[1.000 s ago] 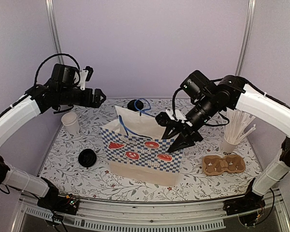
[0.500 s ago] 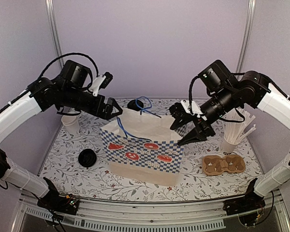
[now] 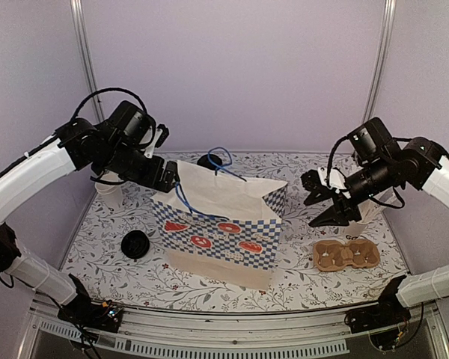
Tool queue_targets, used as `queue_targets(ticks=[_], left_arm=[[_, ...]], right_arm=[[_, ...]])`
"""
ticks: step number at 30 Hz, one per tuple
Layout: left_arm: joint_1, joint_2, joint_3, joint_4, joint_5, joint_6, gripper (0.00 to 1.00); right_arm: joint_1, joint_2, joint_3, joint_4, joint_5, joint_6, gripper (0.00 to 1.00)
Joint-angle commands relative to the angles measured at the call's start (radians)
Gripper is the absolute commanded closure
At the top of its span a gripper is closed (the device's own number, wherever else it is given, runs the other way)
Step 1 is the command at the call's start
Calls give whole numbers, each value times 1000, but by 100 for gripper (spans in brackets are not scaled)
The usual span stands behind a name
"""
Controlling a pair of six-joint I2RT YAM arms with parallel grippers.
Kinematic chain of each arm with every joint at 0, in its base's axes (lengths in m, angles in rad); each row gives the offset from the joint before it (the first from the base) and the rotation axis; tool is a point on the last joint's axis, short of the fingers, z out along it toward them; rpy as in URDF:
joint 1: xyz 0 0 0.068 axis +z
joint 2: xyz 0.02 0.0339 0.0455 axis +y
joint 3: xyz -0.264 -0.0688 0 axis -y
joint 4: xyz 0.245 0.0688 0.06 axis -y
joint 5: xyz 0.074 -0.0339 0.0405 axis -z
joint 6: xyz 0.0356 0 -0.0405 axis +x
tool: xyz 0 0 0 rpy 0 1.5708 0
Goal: Pack the takeout coffee
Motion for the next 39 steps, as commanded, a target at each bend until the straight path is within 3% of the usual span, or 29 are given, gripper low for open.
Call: queue_targets(ticks=[1, 5, 9, 15, 22, 39], left_arm=[[4, -34, 26, -33, -93, -51, 0], [1, -50, 30, 14, -131, -59, 1], [1, -144, -32, 205, -65, -21, 0], [2, -245, -102, 383, -22, 25, 0], [2, -270, -144, 430, -21, 56, 0], [2, -295, -206, 454, -22, 91, 0]], right_arm=[[-88, -74, -191, -22, 74, -6, 46], [-187, -138, -336, -45, 158, -54, 48], [-223, -184, -461, -25, 313, -89, 52], [-286, -175, -505, -17, 379, -148, 58], [-330, -82, -550, 30, 441, -203, 61], [-362, 30, -567, 125, 470, -247, 58]])
